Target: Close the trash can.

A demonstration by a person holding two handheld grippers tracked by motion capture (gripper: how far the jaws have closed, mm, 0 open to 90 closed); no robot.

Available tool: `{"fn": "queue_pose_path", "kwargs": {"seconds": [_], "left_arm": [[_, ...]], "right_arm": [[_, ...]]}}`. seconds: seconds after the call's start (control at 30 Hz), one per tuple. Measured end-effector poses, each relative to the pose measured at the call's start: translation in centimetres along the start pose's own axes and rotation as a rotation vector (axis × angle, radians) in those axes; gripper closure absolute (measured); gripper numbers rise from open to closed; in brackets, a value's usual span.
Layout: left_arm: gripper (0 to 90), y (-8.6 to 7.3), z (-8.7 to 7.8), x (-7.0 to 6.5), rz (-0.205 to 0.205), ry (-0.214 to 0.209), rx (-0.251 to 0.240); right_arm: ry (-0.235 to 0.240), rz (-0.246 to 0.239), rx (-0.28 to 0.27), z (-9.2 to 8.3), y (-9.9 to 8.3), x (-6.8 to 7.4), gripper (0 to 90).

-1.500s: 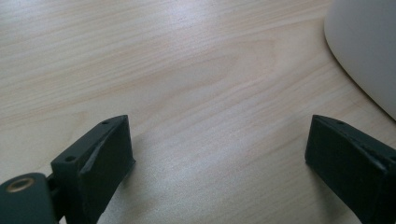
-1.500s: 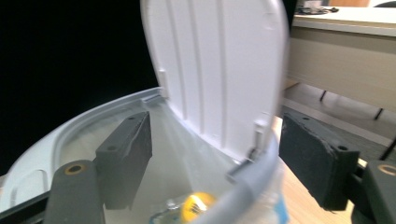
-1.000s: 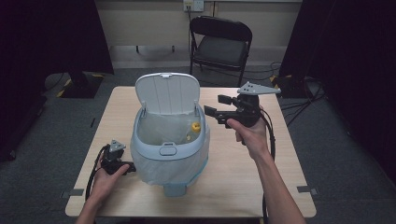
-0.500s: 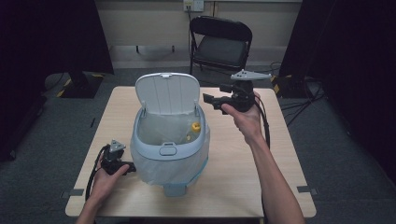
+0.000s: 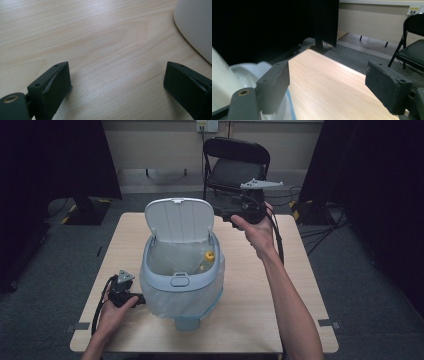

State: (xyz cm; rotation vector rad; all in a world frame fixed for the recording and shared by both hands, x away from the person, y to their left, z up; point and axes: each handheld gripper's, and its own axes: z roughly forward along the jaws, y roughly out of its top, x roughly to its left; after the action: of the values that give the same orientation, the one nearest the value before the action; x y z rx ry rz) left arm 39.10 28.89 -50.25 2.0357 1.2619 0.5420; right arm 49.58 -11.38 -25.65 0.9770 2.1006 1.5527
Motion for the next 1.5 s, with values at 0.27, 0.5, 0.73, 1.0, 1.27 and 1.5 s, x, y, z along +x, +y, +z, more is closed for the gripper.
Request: {"fn": "queue_pose_path", "kwargs": {"seconds": [0.27,0.5,0.73,1.0,1.27,1.5], "left_arm": [[7.0,0.0,0.0,0.0,0.0,0.0,0.0],[7.0,0.0,0.0,0.0,0.0,0.0,0.0],[7.0,0.0,0.0,0.0,0.0,0.0,0.0],[6.9,0.0,0.0,0.0,0.0,0.0,0.0],[6.7,0.0,0.0,0.0,-0.002,0.003,0.001],[6.7,0.0,0.0,0.0,-0.002,0.004,0.001]], "right_arm": [[0.041,0.018,-0.02,1.4,2.0,0.3,19.5],[0.072,0.021,-0.031,1.6,2.1,1.0,19.8],[0.11,0.016,-0.042,1.0,2.2,1.4,23.9],[0.156,-0.004,-0.047,0.4,1.8,2.2,23.2],[0.188,-0.02,-0.053,-0.1,1.1,2.7,23.2],[0.208,-0.034,-0.048,-0.5,0.5,3.3,22.9]]}}
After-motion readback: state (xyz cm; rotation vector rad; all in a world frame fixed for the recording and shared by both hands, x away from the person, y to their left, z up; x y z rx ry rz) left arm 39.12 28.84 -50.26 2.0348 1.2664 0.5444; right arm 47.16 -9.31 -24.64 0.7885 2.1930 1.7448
